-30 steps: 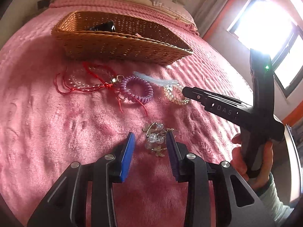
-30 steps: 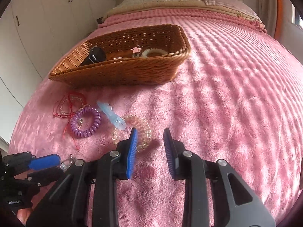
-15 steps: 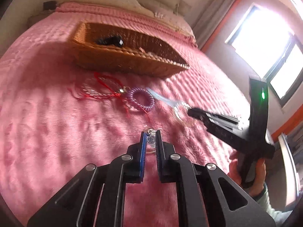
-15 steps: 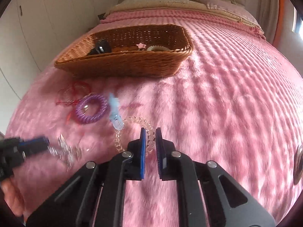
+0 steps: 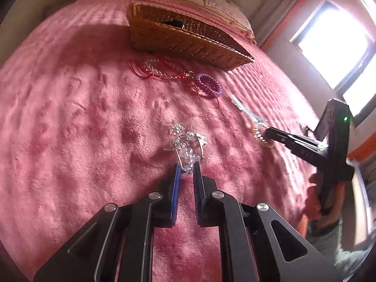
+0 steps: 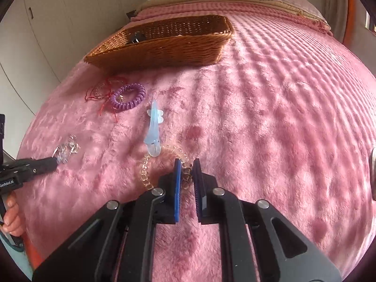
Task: Organize jewelry
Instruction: 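Grasp the silver crystal brooch with the left tool while the right tool grasps the clear coil tie, then carry the brooch and clear coil tie into the basket and release both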
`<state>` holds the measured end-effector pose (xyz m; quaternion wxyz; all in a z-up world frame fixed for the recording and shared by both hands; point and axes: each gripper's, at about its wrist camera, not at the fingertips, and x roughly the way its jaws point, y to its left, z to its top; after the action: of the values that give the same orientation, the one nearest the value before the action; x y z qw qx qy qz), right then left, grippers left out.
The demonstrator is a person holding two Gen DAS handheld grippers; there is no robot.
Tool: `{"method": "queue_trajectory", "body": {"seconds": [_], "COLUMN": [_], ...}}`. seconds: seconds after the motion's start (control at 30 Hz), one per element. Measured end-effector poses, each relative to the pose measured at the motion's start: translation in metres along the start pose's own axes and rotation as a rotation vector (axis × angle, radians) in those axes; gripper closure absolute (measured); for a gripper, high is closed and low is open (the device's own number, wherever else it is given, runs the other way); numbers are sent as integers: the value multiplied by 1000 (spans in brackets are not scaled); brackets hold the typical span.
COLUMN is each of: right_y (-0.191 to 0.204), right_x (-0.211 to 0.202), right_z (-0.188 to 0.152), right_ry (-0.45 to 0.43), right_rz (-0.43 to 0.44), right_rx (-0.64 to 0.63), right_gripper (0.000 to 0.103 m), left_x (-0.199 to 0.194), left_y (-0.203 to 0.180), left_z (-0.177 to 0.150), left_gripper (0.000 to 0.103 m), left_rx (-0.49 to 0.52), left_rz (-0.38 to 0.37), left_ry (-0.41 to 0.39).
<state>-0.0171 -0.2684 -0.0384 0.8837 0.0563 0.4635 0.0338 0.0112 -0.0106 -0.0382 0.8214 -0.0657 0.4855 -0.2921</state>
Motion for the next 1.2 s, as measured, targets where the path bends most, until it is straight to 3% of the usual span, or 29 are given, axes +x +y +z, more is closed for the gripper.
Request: {"method": "queue_trajectory", "body": {"seconds": [0.17,0.33,0.47,0.57,0.63,0.67,0.73,0.77,0.87,1.03,1.2], "right_y": [-1,7,23,31,32,32,29,26,22,24,28], "right_x": [-1,3,9,8,6,5,-1,-5,-20,-58,-75], "right_z": [-2,1,-3,-7,-9,-10,-10,-9,-3,12,22], "right_ry": [3,-1,-4,-11,-11,-11,-9,-10,-33,-127,-183], "right_rz": [5,-16,-108,-151,-138,-121,-46,7,87,125,113], "right_rx": [-6,-33,-101,-140,-148,-145,-111,-87,-46,-45,-53], "right_gripper": [90,78,78,78,85,89,94,94,95,95,95], "left_x": [-7,-18,-14,3,11,12,13,11,-1,-39,-58], "left_y": [-4,0,2,-4,-6,-8,-10,-9,-6,-19,-27], "left_z": [1,-1,0,4,5,6,5,5,7,14,21], "left_gripper": [67,64,63,65,71,74,95,95,95,95,95], "left_rx": [21,29,25,27,33,40,44,38,4,25,48], "left_rz": [50,50,65,76,123,138,184,183,85,-67,-130], "left_ry": [-38,-60,-44,-27,-23,-26,-19,-31,-70,-171,-219]}}
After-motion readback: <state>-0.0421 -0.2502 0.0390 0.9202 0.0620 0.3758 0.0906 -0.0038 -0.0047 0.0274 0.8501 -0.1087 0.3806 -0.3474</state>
